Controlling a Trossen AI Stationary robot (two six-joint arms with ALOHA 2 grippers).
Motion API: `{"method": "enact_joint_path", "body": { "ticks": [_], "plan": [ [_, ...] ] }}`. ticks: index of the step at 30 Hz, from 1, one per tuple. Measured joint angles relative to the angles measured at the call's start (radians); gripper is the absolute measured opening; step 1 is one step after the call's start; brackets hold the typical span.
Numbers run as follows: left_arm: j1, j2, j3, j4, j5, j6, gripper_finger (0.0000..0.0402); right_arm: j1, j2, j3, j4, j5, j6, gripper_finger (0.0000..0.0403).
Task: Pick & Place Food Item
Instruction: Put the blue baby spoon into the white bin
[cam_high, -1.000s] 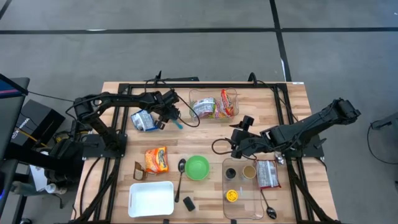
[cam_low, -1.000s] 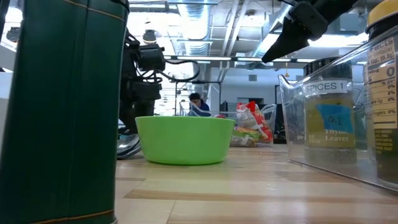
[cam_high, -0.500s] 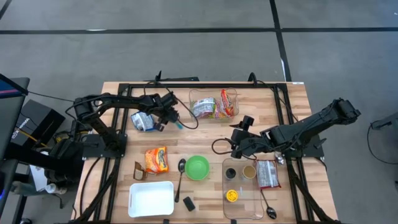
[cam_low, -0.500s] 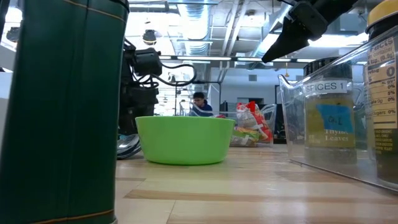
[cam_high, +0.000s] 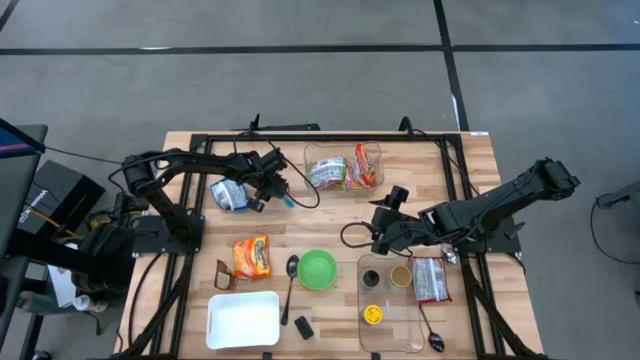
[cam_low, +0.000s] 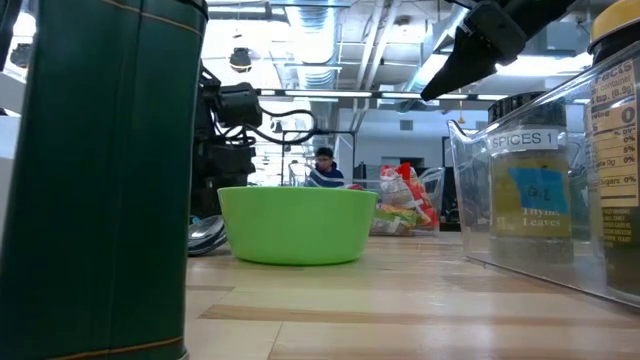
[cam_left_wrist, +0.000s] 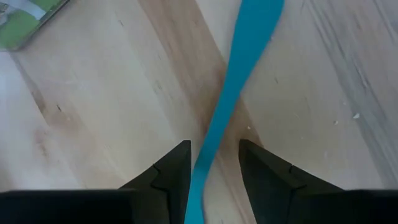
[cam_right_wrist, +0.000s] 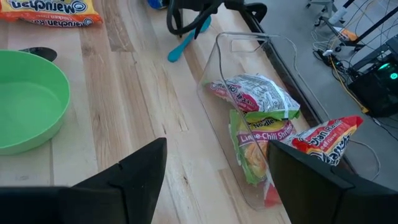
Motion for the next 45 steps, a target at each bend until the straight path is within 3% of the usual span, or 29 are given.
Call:
{"method": "enact_joint_path", "body": {
  "ticks": [36,45],
  "plan": [
    [0.006,-0.005,-0.002,-0.047,0.017,-0.116,0.0131,0.000,0.000,0.000,0.001,-0.026,0.008,0.0270],
    [0.005,-0.005,-0.004,-0.055,0.018,-0.166,0.0081,0.000,0.000,0.000,0.000,-0.026,0.011,0.0270]
  ]
}}
